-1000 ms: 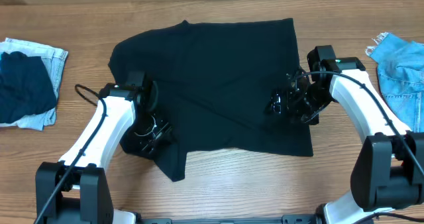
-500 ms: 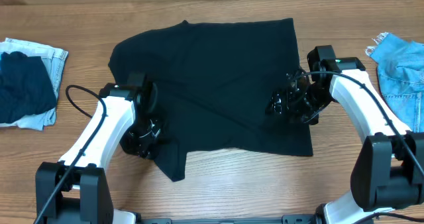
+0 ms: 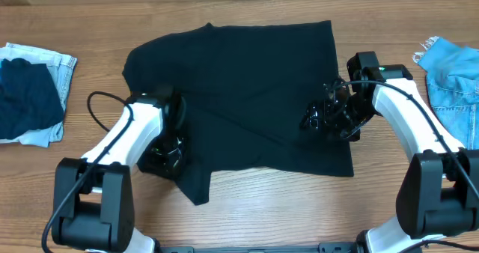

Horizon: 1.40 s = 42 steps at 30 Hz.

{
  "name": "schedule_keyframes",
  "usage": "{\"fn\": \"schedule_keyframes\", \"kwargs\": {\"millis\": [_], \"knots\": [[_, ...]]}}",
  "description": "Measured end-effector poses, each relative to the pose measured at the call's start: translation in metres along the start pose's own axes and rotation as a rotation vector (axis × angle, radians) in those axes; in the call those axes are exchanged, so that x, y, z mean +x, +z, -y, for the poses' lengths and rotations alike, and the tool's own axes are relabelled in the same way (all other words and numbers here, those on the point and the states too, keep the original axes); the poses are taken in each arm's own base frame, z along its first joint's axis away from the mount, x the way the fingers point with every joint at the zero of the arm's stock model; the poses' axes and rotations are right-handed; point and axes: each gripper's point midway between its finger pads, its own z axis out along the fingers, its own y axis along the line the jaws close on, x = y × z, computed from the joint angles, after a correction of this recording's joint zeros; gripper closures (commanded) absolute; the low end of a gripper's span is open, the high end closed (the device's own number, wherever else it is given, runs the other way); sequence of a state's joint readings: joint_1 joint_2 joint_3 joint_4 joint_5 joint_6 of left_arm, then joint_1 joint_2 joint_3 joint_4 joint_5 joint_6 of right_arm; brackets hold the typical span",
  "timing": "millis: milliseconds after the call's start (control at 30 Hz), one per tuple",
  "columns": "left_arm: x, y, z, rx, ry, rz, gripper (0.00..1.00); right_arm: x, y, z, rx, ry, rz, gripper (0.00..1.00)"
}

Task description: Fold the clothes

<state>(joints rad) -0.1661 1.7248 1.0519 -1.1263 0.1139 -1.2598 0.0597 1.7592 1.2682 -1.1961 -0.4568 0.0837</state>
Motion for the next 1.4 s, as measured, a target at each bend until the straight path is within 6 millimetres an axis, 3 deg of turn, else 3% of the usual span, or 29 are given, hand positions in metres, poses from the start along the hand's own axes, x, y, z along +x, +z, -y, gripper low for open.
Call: {"fn": "schedule_keyframes", "kwargs": {"millis": [167, 267, 333, 467, 733, 1033, 1233, 1400], "knots": [[0.004, -0.001, 0.002, 0.01, 0.055, -0.018, 0.96, 0.0, 0.0, 0.0, 0.0, 0.001, 0.0, 0.07], [-0.001, -0.011, 0.012, 0.048, 0.096, -0.01, 0.96, 0.0, 0.0, 0.0, 0.0, 0.001, -0.001, 0.07], [-0.008, -0.027, 0.021, 0.097, 0.106, 0.013, 0.96, 0.0, 0.0, 0.0, 0.0, 0.001, 0.0, 0.07], [-0.028, -0.079, 0.036, 0.233, 0.112, 0.141, 0.96, 0.0, 0.0, 0.0, 0.0, 0.0, 0.001, 0.07], [-0.06, -0.102, 0.063, 0.344, 0.108, 0.317, 0.92, -0.001, 0.0, 0.0, 0.0, -0.001, 0.003, 0.07], [-0.079, -0.105, 0.064, 0.343, 0.073, 0.385, 0.86, -0.007, 0.0, -0.001, -0.004, -0.014, 0.027, 0.07], [-0.098, -0.094, 0.098, 0.39, 0.077, 0.427, 0.86, -0.007, 0.0, 0.0, 0.001, -0.013, 0.026, 0.07], [-0.105, -0.096, 0.111, 0.429, 0.091, 0.461, 0.85, -0.006, 0.0, 0.001, 0.006, -0.011, 0.024, 0.07]]}}
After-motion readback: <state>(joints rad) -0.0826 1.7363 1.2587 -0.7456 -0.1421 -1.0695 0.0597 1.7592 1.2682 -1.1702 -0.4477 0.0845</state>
